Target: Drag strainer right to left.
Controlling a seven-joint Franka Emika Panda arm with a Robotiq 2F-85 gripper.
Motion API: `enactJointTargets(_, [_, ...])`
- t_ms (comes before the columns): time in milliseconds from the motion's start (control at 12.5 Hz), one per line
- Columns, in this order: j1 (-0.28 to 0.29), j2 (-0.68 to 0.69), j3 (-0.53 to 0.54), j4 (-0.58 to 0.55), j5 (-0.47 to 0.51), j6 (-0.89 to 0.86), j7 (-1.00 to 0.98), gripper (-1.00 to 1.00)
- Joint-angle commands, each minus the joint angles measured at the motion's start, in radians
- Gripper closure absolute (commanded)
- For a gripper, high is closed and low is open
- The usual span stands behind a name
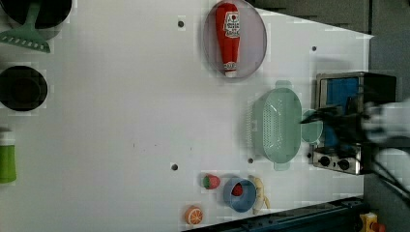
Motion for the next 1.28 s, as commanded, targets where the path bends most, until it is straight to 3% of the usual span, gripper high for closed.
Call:
enactJointTargets(80, [0.012,0.015,-0.009,-0.025,0.001,0.107,0.141,-1.0])
enactJointTargets(720, [0.028,0.33,-0.006,-0.087,0.001,0.565,0.34,-1.0])
enactJointTargets(1280, [0.053,0.448,0.008,-0.096,0.032,0.666,0.368,-1.0])
